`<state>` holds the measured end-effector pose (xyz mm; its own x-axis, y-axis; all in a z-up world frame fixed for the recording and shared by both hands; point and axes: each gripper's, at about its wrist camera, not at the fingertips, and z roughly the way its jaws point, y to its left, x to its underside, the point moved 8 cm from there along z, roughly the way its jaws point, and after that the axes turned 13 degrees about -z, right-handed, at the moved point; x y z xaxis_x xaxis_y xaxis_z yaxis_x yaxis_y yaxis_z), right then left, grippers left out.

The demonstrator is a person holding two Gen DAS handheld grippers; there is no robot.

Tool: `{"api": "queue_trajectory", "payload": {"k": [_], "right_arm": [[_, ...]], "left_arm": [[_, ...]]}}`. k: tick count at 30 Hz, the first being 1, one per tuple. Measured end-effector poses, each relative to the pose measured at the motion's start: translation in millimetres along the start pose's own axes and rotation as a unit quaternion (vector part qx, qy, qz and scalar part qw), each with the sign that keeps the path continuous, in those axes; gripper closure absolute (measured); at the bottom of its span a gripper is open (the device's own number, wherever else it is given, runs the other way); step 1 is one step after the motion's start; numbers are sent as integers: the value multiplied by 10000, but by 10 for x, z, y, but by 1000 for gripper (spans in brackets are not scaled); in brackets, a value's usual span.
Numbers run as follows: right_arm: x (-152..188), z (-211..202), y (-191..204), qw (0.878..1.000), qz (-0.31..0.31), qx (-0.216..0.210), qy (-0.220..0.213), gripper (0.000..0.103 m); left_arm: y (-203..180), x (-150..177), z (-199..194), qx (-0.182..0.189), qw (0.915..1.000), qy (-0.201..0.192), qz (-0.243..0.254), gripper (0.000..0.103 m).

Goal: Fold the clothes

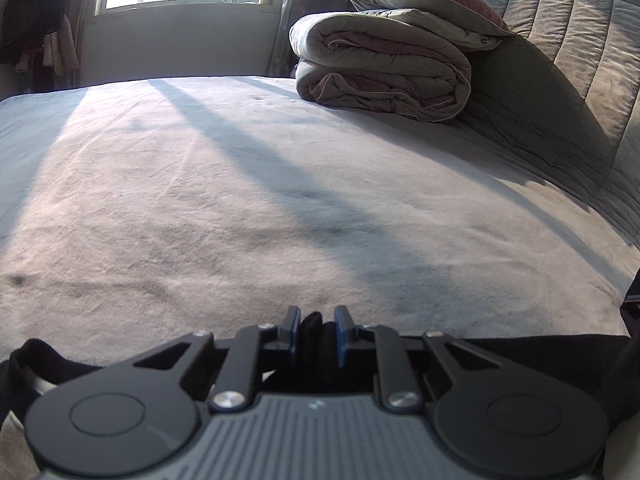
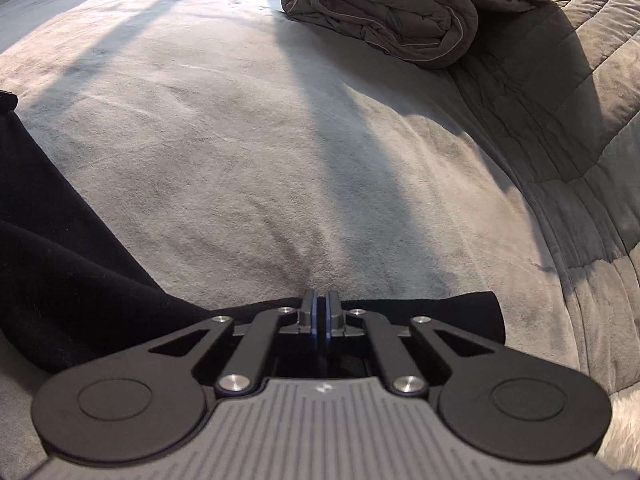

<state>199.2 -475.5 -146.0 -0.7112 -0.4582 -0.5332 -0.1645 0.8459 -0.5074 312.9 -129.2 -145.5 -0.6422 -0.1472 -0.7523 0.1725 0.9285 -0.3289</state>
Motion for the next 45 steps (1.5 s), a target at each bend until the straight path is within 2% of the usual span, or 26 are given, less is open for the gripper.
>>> {"api": "queue_trajectory", "payload": {"k": [4,6,9,14,17,19,21,25,28,31,32,33,35,36,38,41,42,45], "right_arm": [[-42,-207,-212,9939,250,1027,-321,101],[-51,-255,-340,9890,443,1343,-437,101],[-59,-177,-400,9864,573,1488,-408,101],[49,163,-253,9892,552,1355,-53,100],[90,240,-197,9879,480,1476,-40,97],[75,154,-238,9865,653,1502,-61,89],[74,-23,-322,9825,1000,1566,-151,72],[188,-416,-386,9759,1650,1398,-284,69],[351,-568,-305,9714,2164,950,-219,69],[507,-640,-208,9595,2776,446,-151,69],[555,-631,-169,9532,3010,264,-144,69],[600,-615,-130,9459,3241,86,-151,69],[668,-574,-81,9338,3569,-114,-235,68],[687,-558,-75,9296,3668,-114,-330,68],[692,-544,-89,9210,3850,-136,-572,68],[667,-504,-120,9056,4131,-290,-919,68],[662,-496,-125,8998,4230,-348,-1009,66],[653,-496,-126,8814,4536,-524,-1211,63]], "left_arm": [[40,-139,-130,107,9983,-486,-307,87],[38,-202,-187,122,9965,-743,-370,87],[33,-202,-149,107,9962,-774,-378,86],[121,-112,54,-49,9980,-350,-516,84],[173,-95,72,55,9971,-237,-722,78],[186,-104,56,88,9964,-241,-805,78],[182,-147,2,85,9958,-325,-856,71],[110,-293,-199,221,9949,-581,-796,67],[-5,-357,-321,551,9949,-539,-646,67],[-233,-304,-383,1305,9903,-190,-444,67],[-313,-271,-399,1589,9866,-43,-376,69],[-423,-206,-414,1991,9794,177,-276,69],[-655,-32,-468,2790,9588,541,37,70],[-756,50,-497,3062,9494,665,196,72],[-944,206,-551,3443,9335,862,508,74],[-1212,443,-641,3993,9043,1152,972,74],[-1299,534,-664,4097,8962,1244,1160,74],[-1480,833,-685,4098,8811,1527,1802,73]]}}
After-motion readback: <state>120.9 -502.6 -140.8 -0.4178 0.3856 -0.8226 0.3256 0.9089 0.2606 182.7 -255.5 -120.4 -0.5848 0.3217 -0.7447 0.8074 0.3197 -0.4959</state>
